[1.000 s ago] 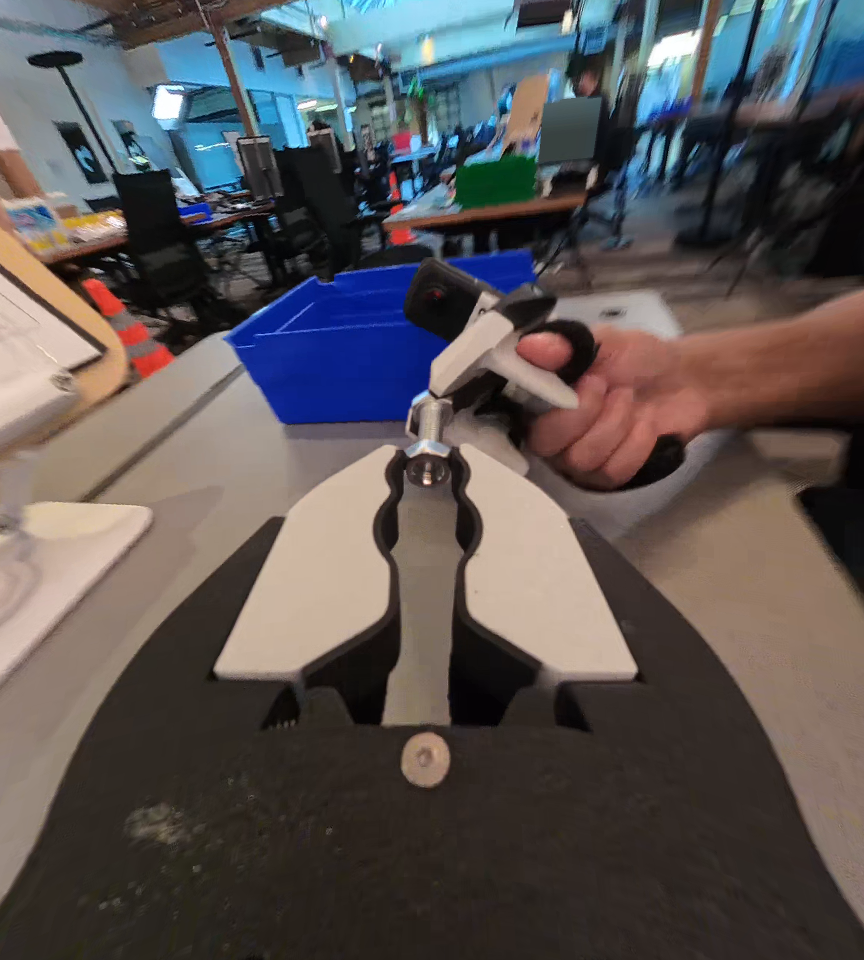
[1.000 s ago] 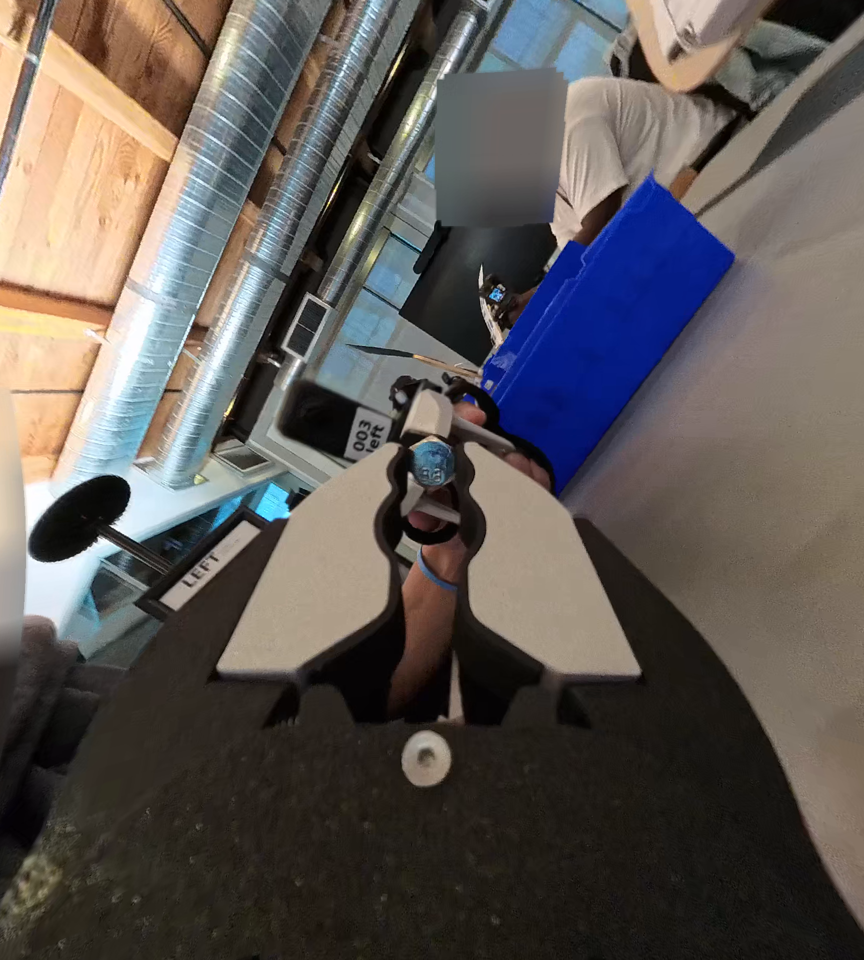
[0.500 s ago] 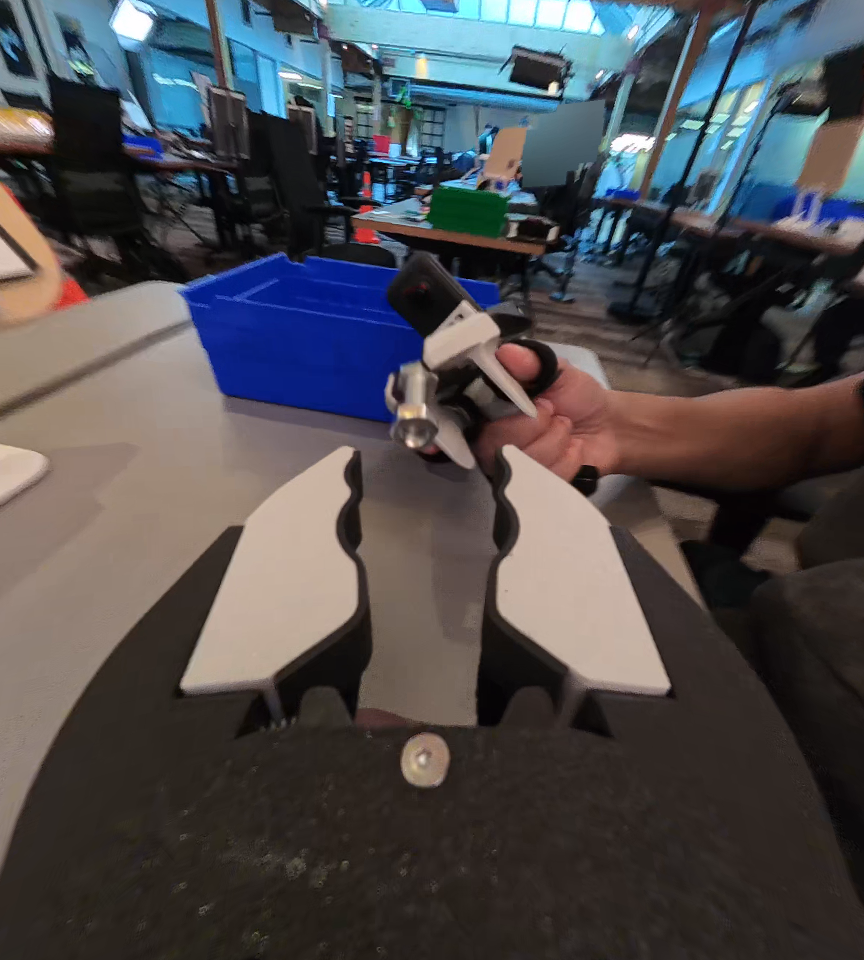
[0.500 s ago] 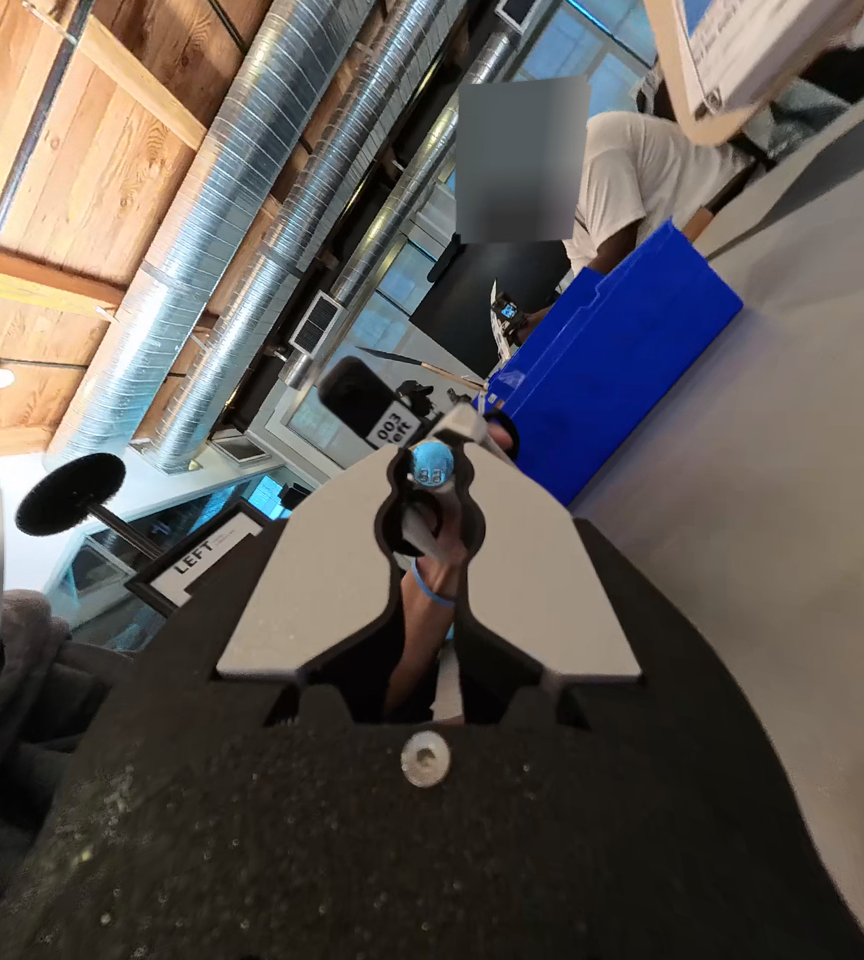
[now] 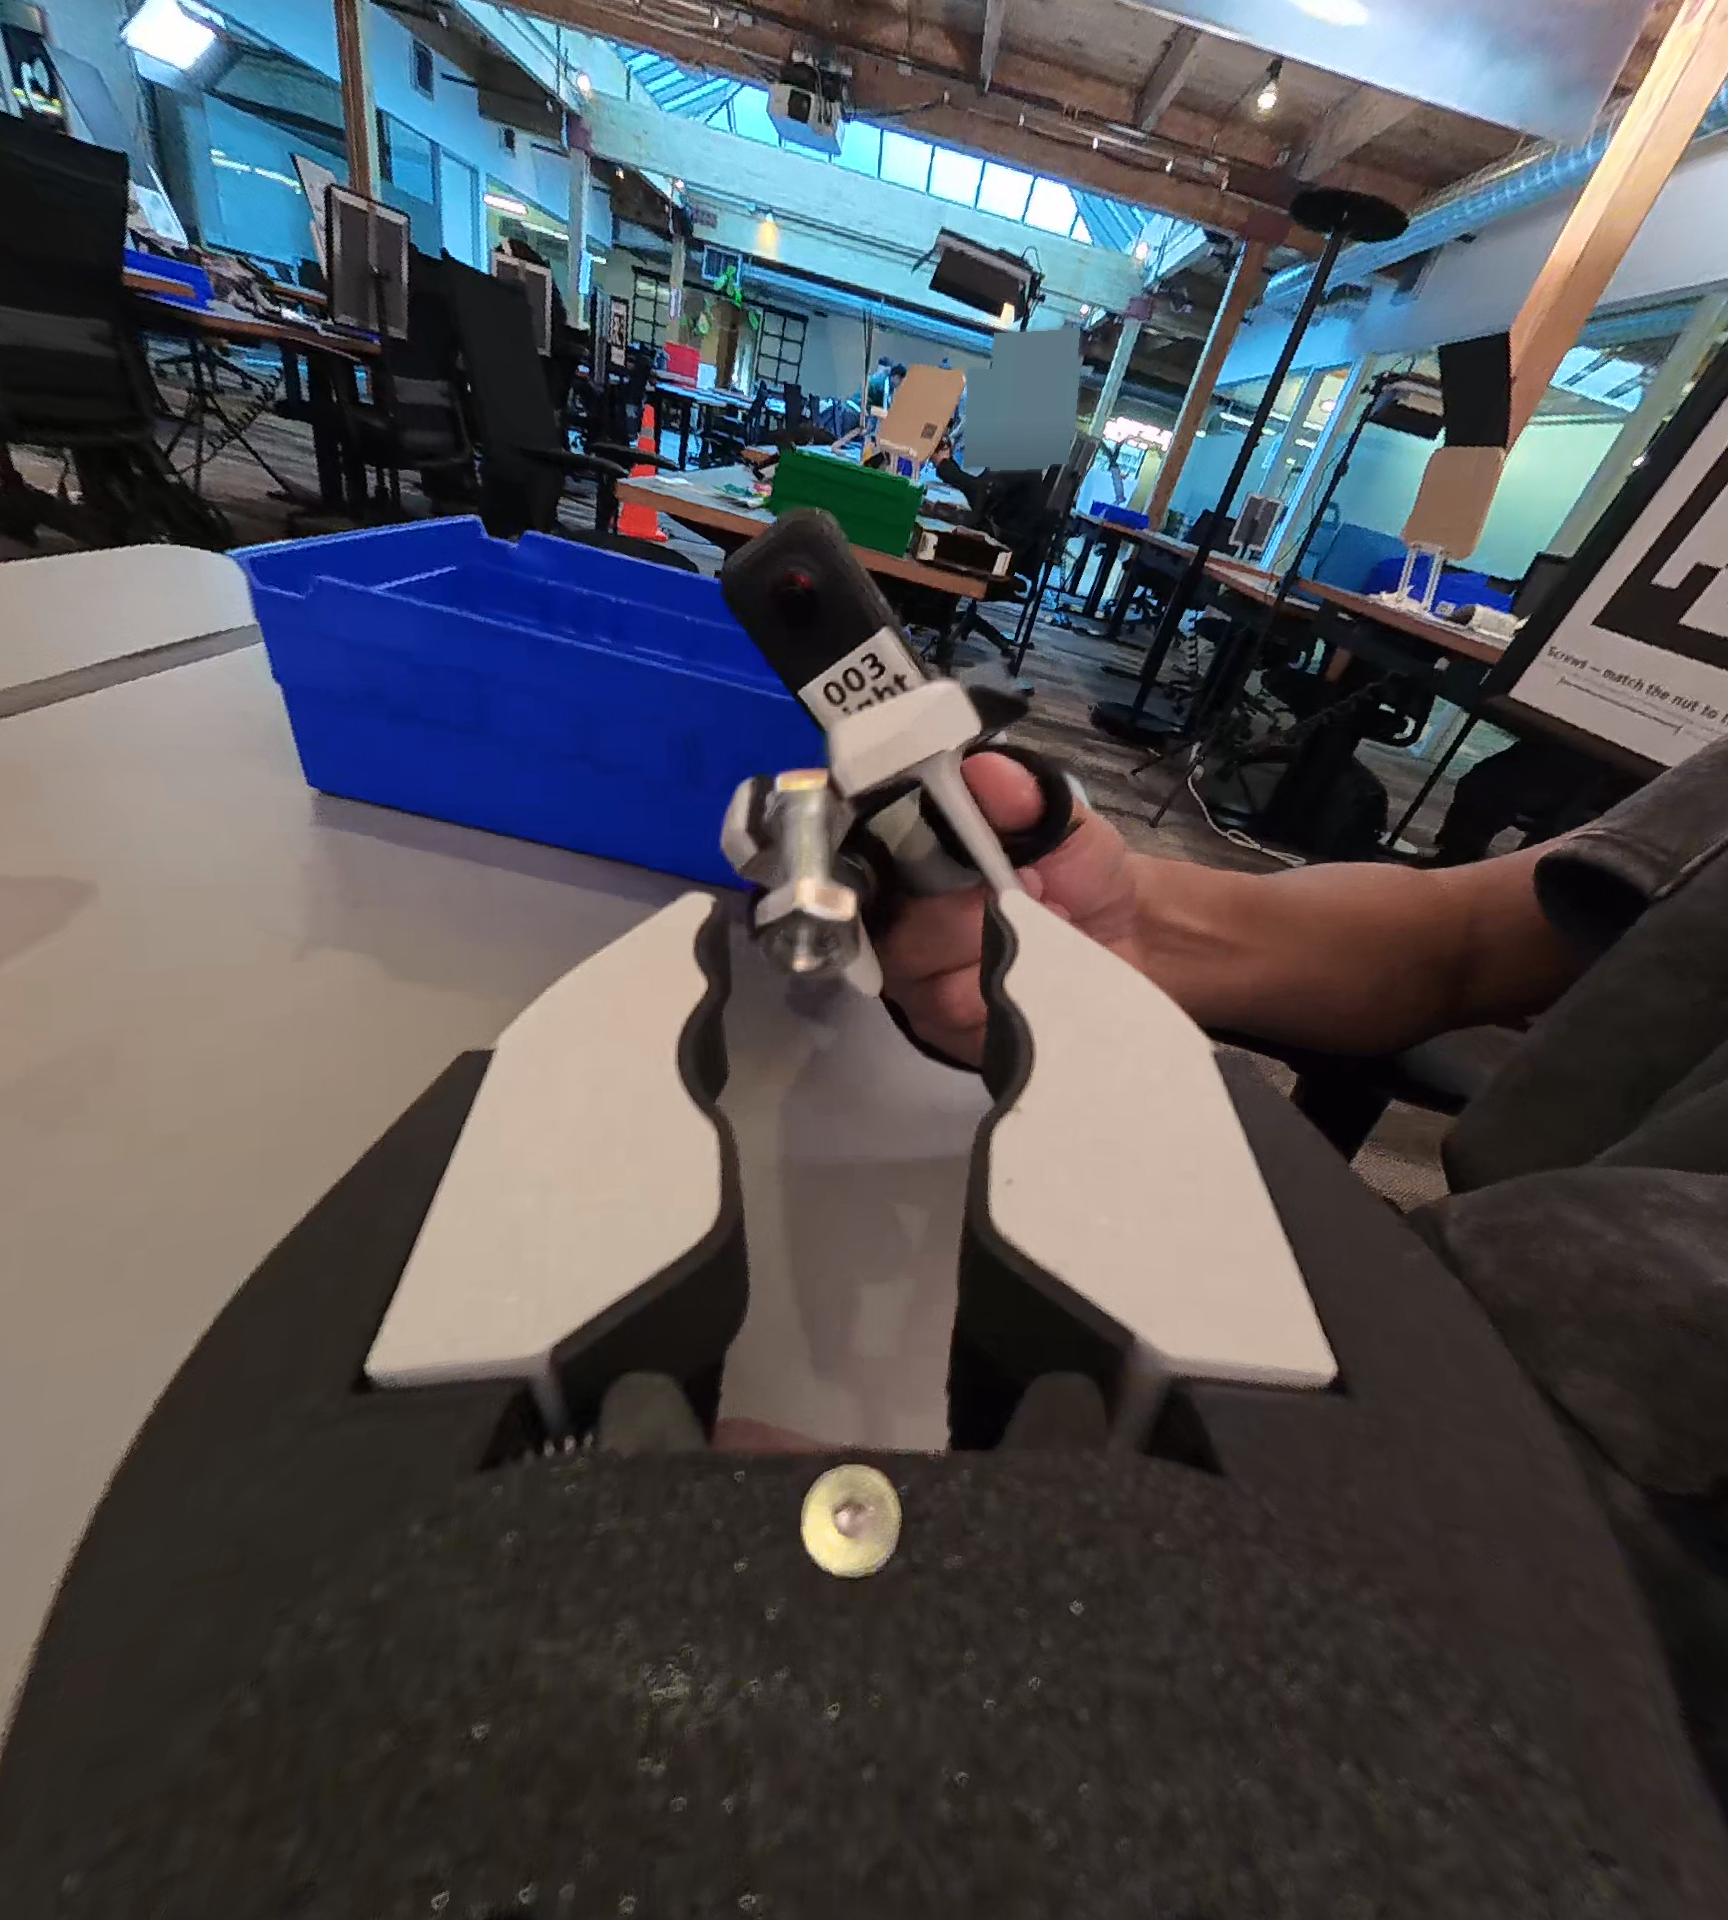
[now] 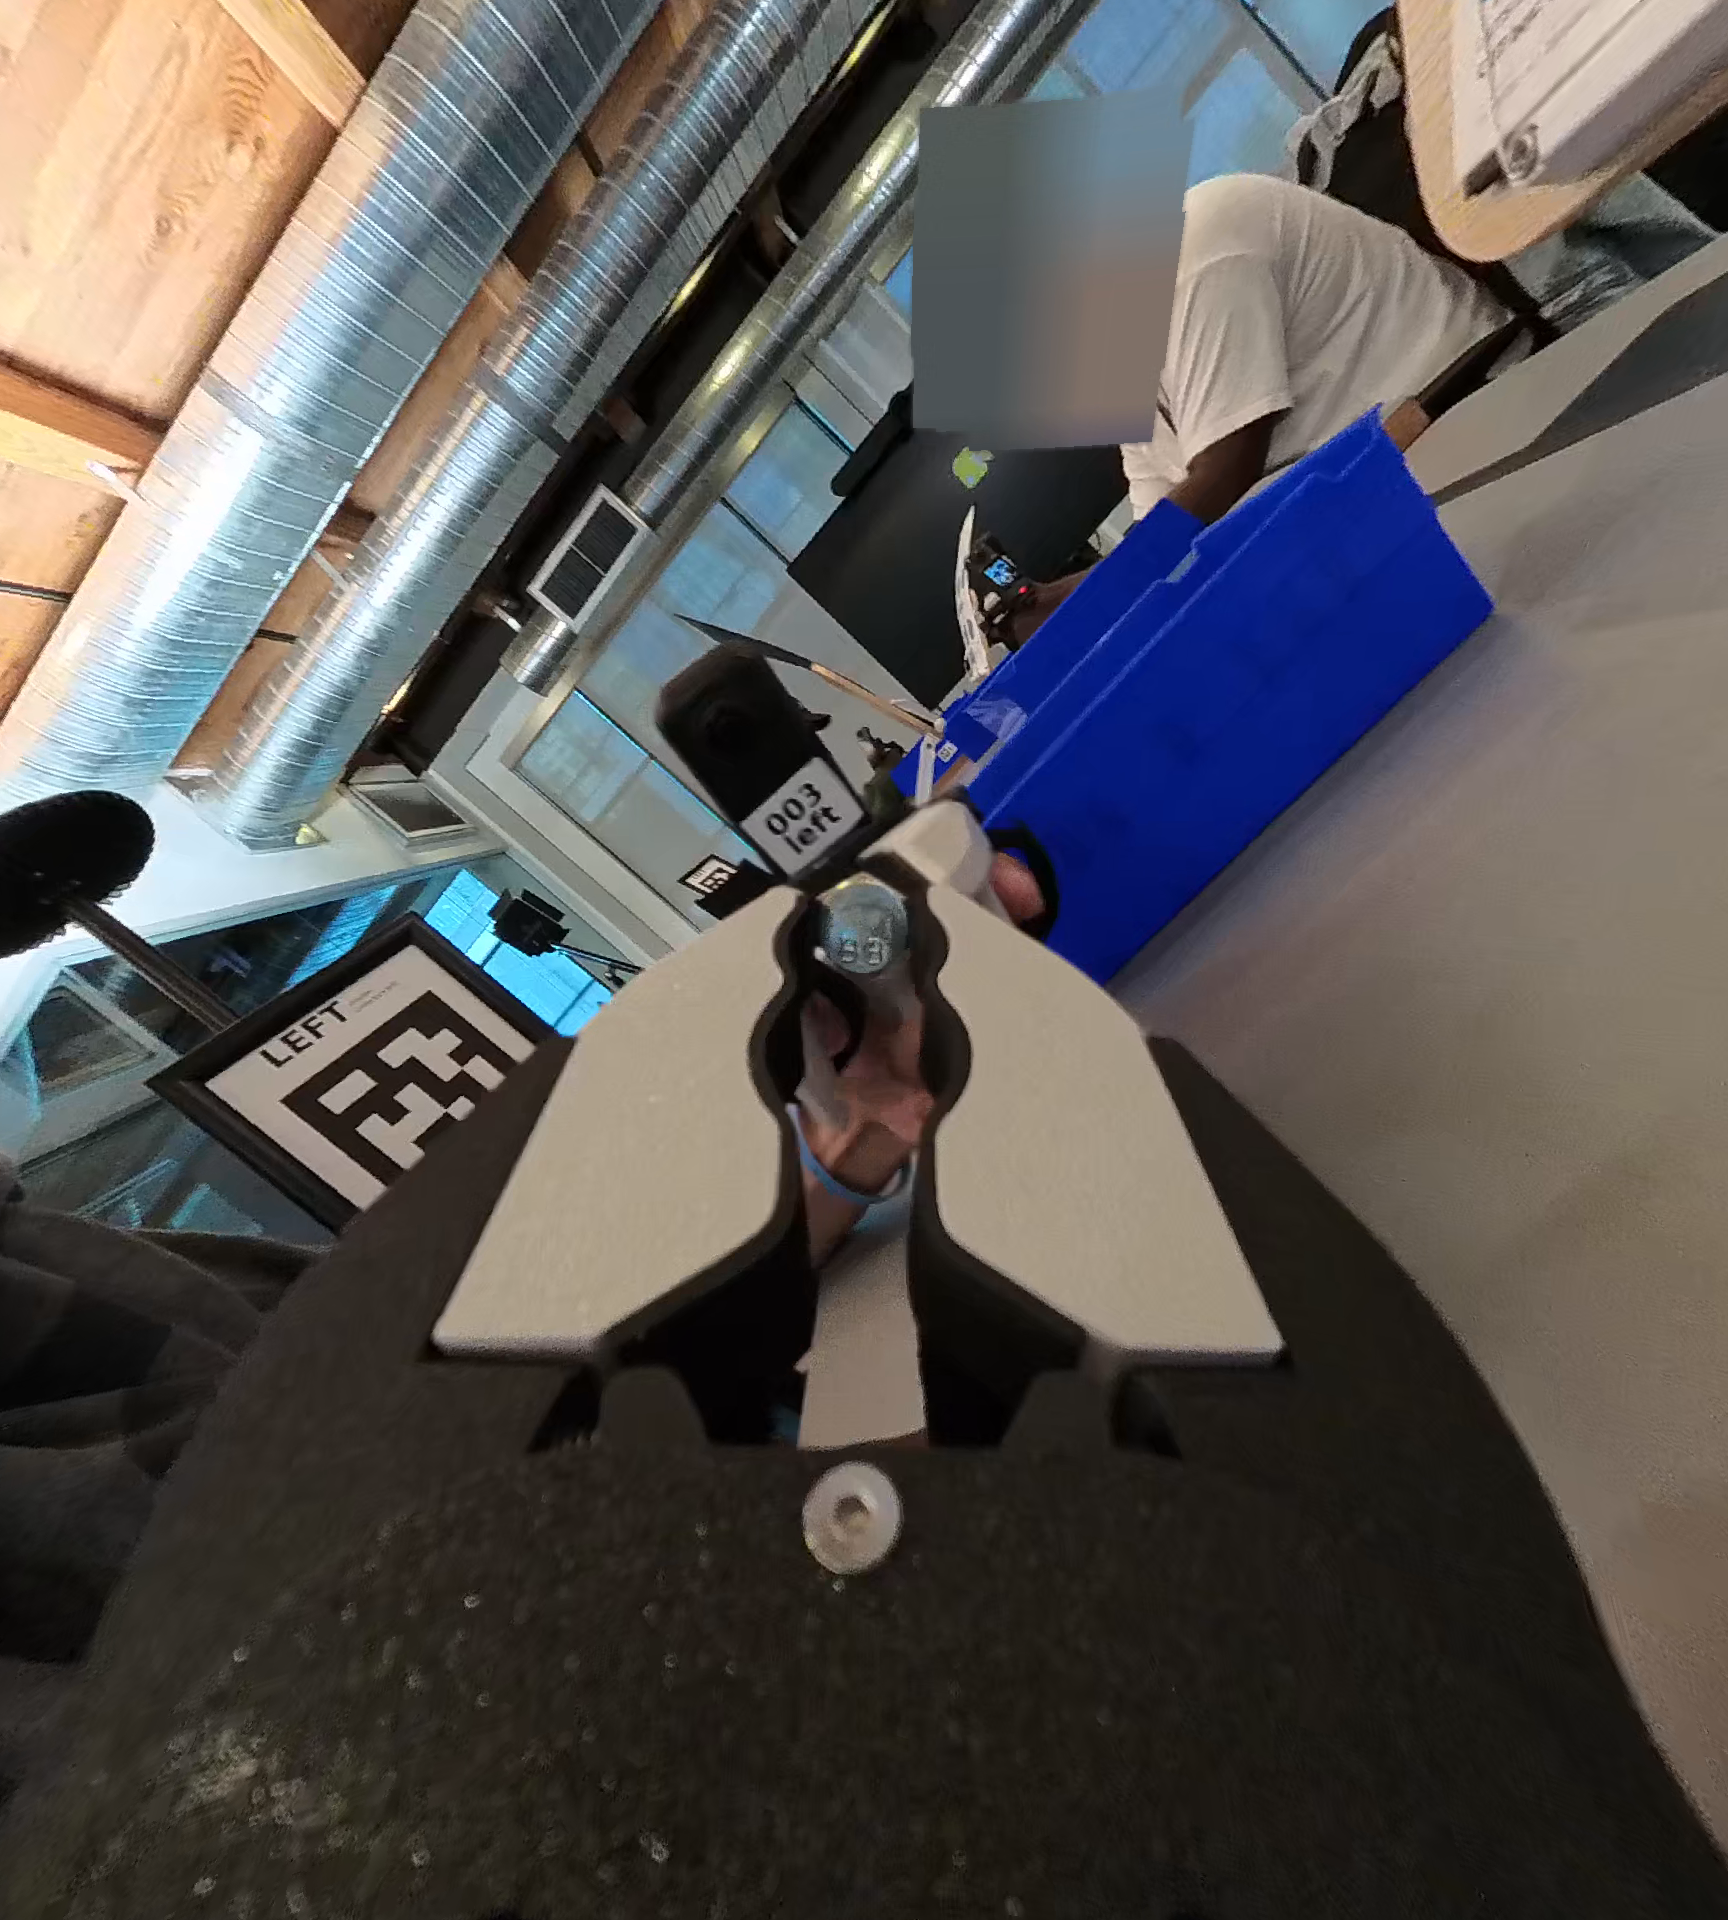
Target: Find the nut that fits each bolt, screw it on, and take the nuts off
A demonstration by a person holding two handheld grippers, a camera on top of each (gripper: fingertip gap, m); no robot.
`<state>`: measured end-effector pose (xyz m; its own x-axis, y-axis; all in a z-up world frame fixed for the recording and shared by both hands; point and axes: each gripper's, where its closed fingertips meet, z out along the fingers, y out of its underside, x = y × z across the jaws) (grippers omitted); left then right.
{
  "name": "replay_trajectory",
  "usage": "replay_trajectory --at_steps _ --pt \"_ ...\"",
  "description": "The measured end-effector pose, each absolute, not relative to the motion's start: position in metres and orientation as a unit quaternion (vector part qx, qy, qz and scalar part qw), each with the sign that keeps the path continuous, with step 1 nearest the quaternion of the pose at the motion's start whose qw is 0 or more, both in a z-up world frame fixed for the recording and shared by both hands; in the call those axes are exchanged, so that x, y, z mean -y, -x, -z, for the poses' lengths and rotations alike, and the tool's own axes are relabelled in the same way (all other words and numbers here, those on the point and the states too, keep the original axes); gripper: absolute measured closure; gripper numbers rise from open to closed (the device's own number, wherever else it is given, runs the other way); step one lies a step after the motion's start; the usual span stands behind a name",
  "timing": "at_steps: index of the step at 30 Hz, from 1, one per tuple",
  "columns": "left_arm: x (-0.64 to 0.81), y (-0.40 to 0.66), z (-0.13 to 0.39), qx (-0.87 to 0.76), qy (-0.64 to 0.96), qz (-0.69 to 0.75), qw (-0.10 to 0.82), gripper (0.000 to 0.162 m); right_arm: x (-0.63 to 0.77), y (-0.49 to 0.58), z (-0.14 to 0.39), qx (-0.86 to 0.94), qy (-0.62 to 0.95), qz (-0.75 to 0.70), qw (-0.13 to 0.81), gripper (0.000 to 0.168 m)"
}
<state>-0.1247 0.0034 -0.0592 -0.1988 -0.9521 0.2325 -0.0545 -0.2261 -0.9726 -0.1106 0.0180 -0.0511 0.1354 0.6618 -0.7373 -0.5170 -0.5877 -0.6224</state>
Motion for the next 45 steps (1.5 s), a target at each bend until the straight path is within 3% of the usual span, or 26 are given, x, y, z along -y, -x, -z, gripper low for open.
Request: replay_trajectory --at_steps 6,9,14,17,19,24,27,29,36,39,40,45 --pt "0.0 0.125 0.052 -0.494 0.497 0.6 0.386 0.114 -0.019 0.112 0.05 0.072 0.613 -0.637 0.462 0.151" --pt "-0.002 0.128 0.046 -0.488 0.49 0.607 0.393 0.123 -0.019 0.111 0.056 0.063 0.612 -0.645 0.454 0.151" --pt "-0.001 0.125 0.058 -0.499 0.502 0.595 0.382 0.12 -0.015 0.113 0.036 0.074 0.591 -0.654 0.465 0.151" --pt "0.003 0.124 0.046 -0.494 0.489 0.602 0.393 0.113 -0.02 0.111 0.051 0.066 0.609 -0.642 0.46 0.151" --pt "0.003 0.127 0.04 -0.489 0.483 0.608 0.397 0.118 -0.022 0.111 0.06 0.056 0.617 -0.642 0.452 0.151" --pt "-0.003 0.123 0.063 -0.5 0.512 0.588 0.377 0.115 -0.017 0.112 0.038 0.076 0.597 -0.646 0.471 0.151" --pt "0.002 0.122 0.051 -0.497 0.499 0.591 0.393 0.111 -0.02 0.112 0.047 0.076 0.611 -0.631 0.472 0.151" --pt "0.005 0.125 0.042 -0.496 0.484 0.602 0.397 0.12 -0.022 0.113 0.06 0.067 0.622 -0.629 0.461 0.151" --pt "0.0 0.124 0.06 -0.503 0.506 0.59 0.378 0.118 -0.016 0.116 0.04 0.087 0.605 -0.63 0.478 0.151" --pt "0.006 0.124 0.047 -0.501 0.493 0.594 0.391 0.109 -0.021 0.112 0.055 0.072 0.616 -0.626 0.472 0.151" --pt "0.008 0.126 0.042 -0.5 0.484 0.603 0.391 0.12 -0.024 0.11 0.062 0.064 0.624 -0.622 0.468 0.151" --pt "-0.003 0.126 0.059 -0.498 0.511 0.586 0.383 0.117 -0.018 0.11 0.043 0.077 0.601 -0.636 0.478 0.151"
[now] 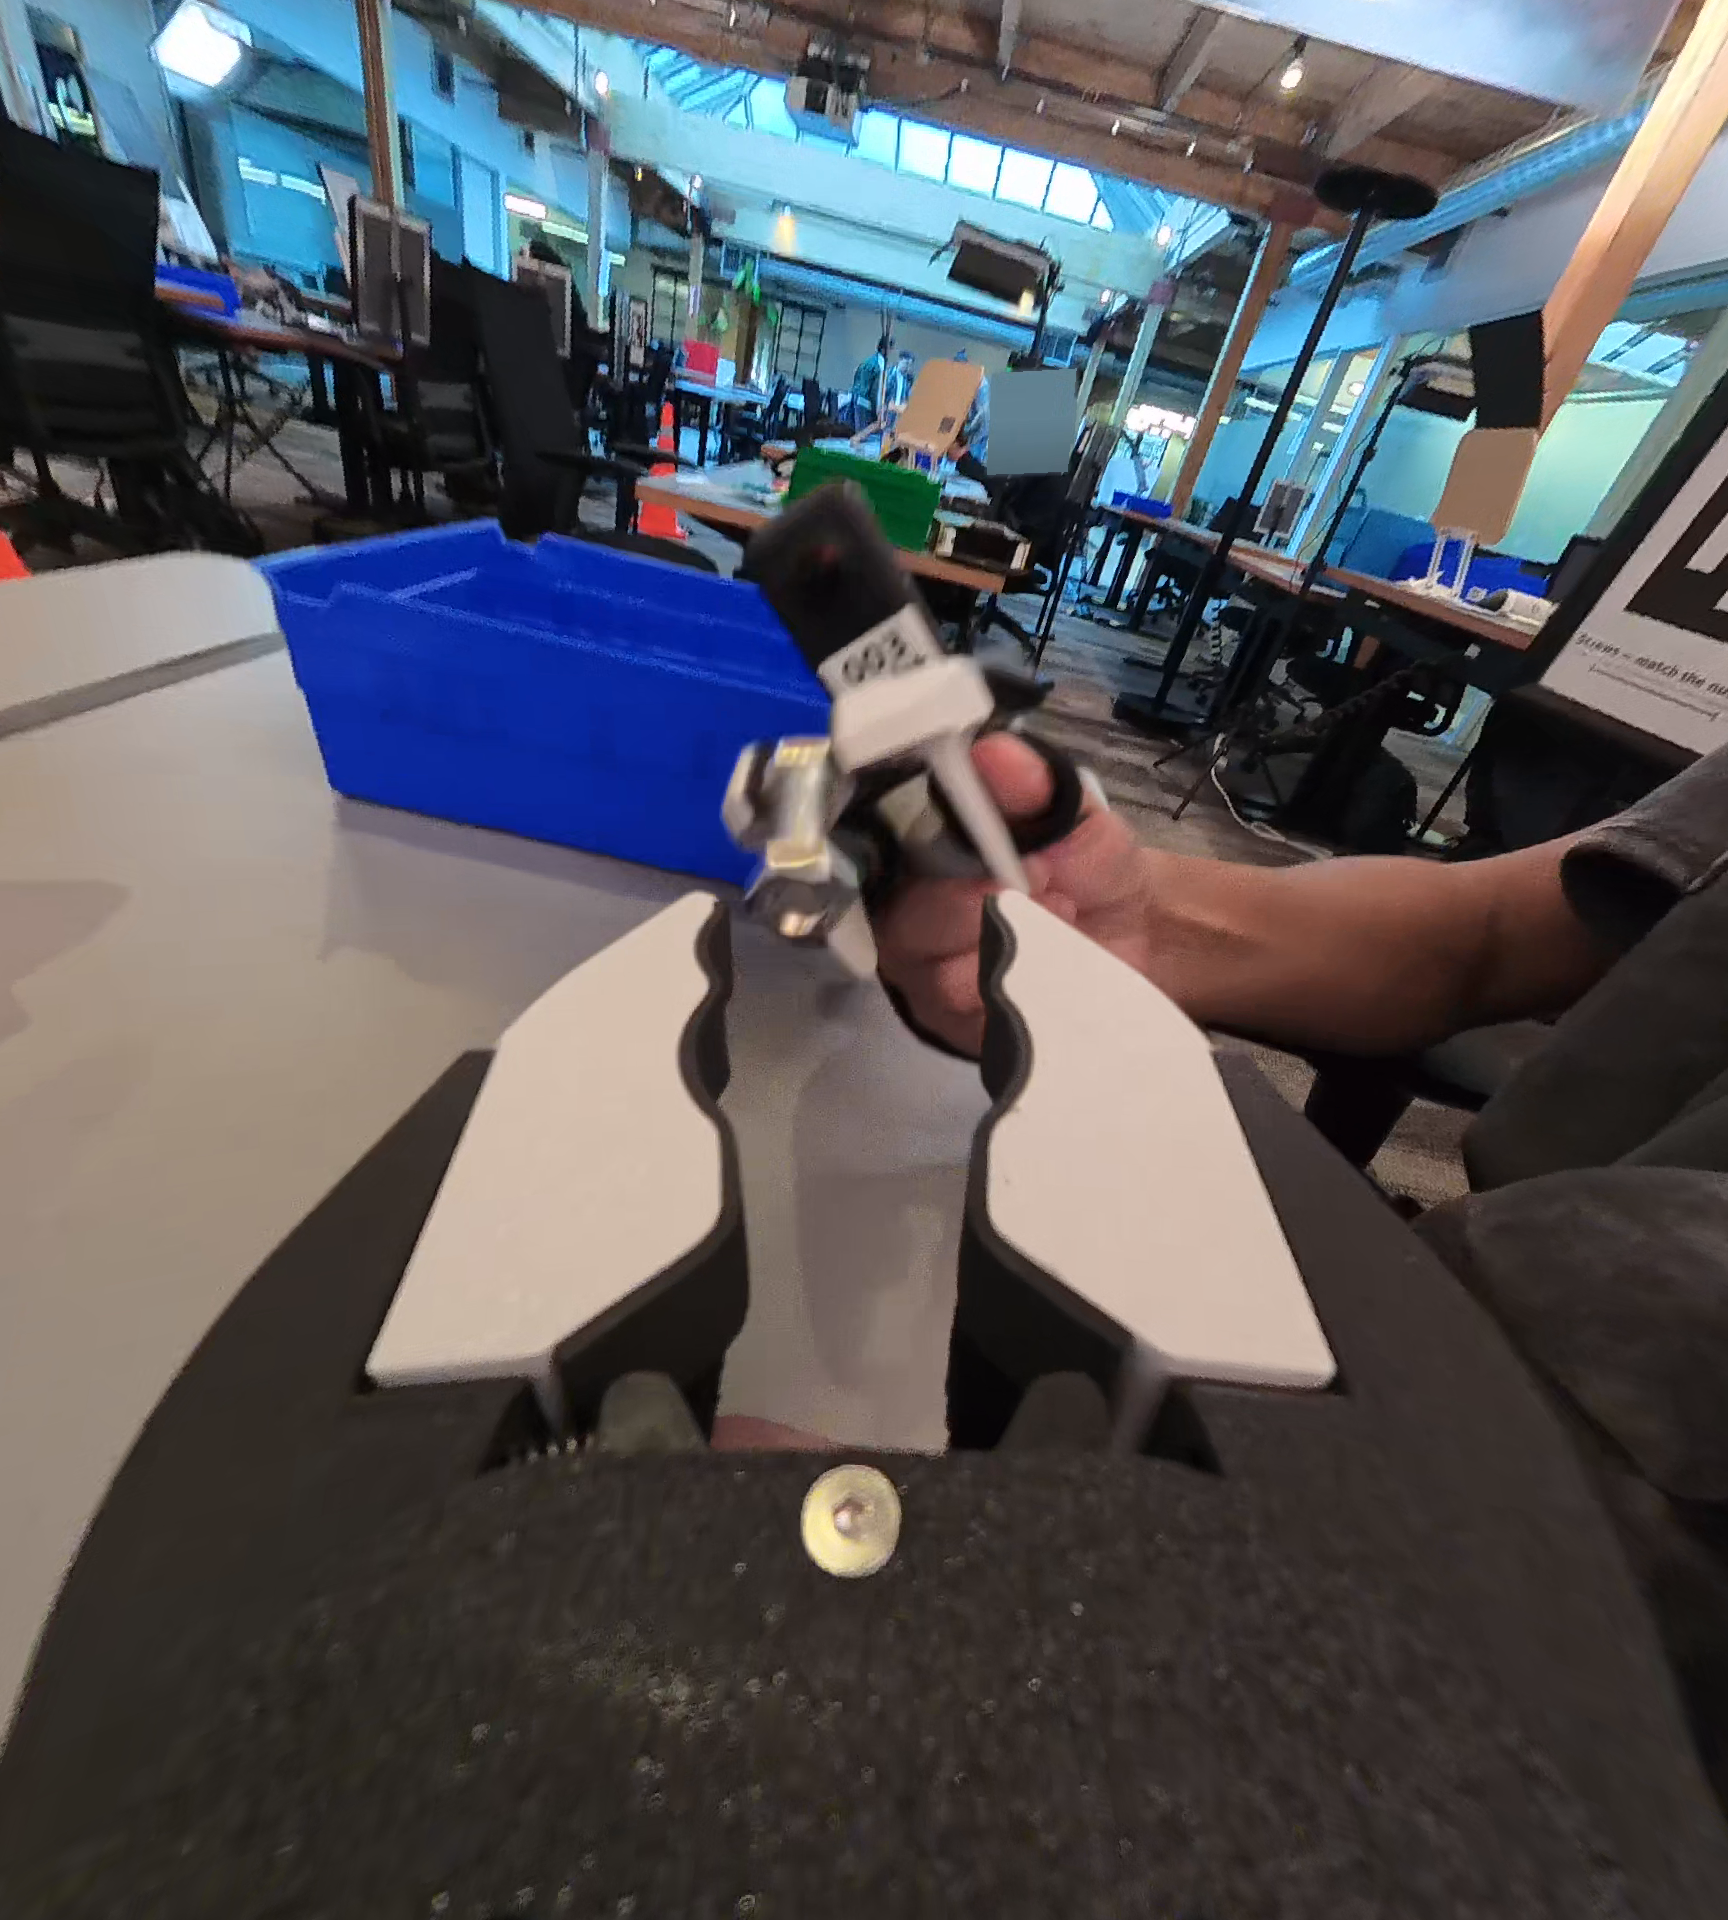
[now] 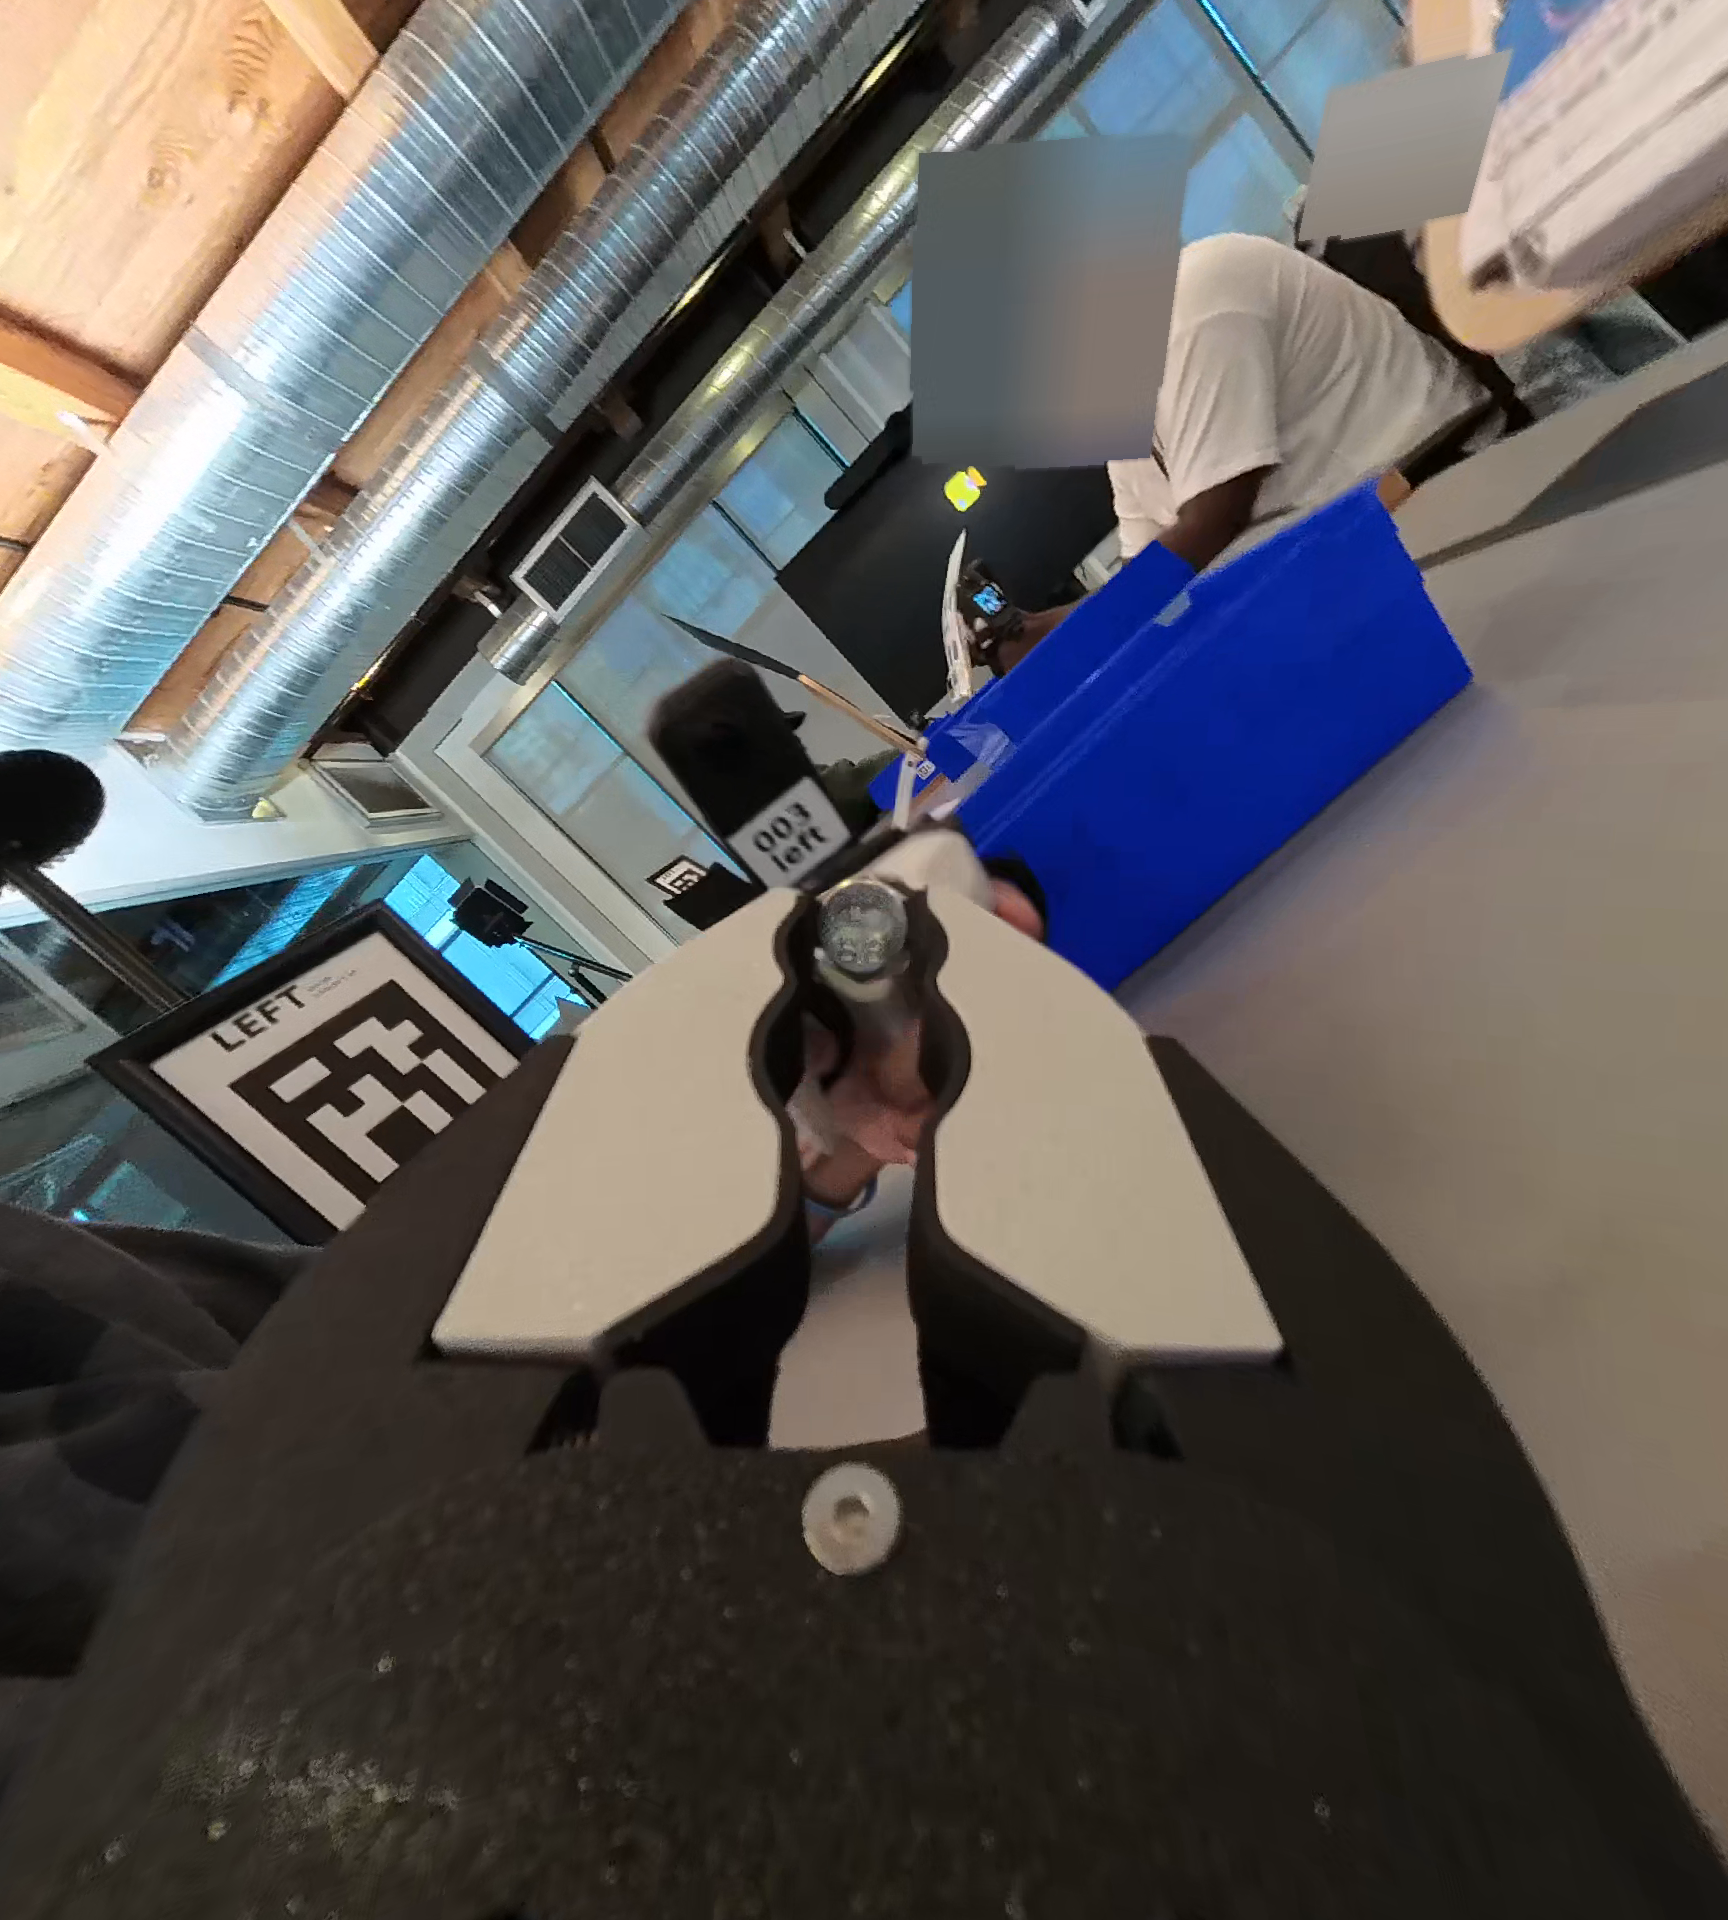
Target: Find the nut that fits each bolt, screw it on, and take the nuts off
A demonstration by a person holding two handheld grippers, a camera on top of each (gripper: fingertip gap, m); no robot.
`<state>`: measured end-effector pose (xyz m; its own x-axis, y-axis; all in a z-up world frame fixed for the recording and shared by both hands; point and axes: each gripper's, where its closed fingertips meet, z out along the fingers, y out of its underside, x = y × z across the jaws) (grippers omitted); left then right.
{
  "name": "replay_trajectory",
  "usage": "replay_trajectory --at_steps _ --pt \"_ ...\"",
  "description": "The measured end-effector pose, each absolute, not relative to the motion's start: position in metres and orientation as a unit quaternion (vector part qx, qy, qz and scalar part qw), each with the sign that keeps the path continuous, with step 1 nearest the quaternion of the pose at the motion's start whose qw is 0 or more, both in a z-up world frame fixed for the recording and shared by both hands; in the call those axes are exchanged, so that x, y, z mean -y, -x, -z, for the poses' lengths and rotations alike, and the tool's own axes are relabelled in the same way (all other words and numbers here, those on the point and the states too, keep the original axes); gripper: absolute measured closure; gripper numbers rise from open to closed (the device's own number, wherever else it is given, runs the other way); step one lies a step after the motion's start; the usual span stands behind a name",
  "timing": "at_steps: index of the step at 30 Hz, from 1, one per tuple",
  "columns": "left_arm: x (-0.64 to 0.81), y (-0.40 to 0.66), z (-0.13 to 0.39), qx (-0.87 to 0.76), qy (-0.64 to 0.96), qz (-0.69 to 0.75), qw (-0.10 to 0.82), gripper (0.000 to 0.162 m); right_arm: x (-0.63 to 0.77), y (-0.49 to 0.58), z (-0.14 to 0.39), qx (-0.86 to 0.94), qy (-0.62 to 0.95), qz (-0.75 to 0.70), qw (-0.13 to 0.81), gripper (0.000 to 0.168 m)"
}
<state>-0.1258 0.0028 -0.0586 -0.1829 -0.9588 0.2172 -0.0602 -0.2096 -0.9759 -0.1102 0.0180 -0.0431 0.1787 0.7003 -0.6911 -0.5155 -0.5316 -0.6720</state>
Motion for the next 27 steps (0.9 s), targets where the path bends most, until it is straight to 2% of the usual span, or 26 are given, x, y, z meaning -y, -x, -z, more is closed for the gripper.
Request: replay_trajectory --at_steps 3,5,6,9,13,15,16,17,20,24,26,27 --pt "0.001 0.122 0.06 -0.505 0.51 0.583 0.382 0.116 -0.018 0.111 0.042 0.081 0.603 -0.632 0.481 0.151" --pt "0.005 0.123 0.049 -0.499 0.496 0.592 0.392 0.108 -0.022 0.109 0.053 0.069 0.613 -0.63 0.472 0.151" --pt "0.007 0.126 0.043 -0.497 0.484 0.603 0.393 0.12 -0.024 0.107 0.059 0.062 0.619 -0.627 0.469 0.151" --pt "-0.001 0.13 0.042 -0.487 0.491 0.6 0.403 0.121 -0.022 0.108 0.055 0.065 0.613 -0.634 0.467 0.151" --pt "-0.006 0.127 0.06 -0.491 0.514 0.59 0.382 0.116 -0.015 0.113 0.036 0.087 0.595 -0.639 0.48 0.151" --pt "0.003 0.125 0.053 -0.497 0.499 0.597 0.384 0.116 -0.018 0.113 0.043 0.082 0.607 -0.629 0.479 0.151" --pt "0.006 0.125 0.046 -0.494 0.488 0.604 0.391 0.108 -0.02 0.112 0.048 0.077 0.61 -0.63 0.475 0.151" --pt "0.011 0.127 0.038 -0.494 0.472 0.614 0.395 0.12 -0.023 0.11 0.055 0.065 0.615 -0.63 0.47 0.151" --pt "0.005 0.129 0.037 -0.489 0.478 0.606 0.407 0.123 -0.023 0.107 0.057 0.056 0.609 -0.641 0.463 0.151" --pt "-0.006 0.124 0.064 -0.49 0.519 0.593 0.374 0.113 -0.017 0.113 0.038 0.082 0.596 -0.638 0.481 0.151" --pt "0.003 0.122 0.055 -0.493 0.5 0.599 0.384 0.114 -0.021 0.113 0.046 0.076 0.607 -0.629 0.479 0.151" --pt "0.006 0.123 0.045 -0.491 0.49 0.602 0.396 0.103 -0.023 0.111 0.051 0.069 0.608 -0.633 0.475 0.151"
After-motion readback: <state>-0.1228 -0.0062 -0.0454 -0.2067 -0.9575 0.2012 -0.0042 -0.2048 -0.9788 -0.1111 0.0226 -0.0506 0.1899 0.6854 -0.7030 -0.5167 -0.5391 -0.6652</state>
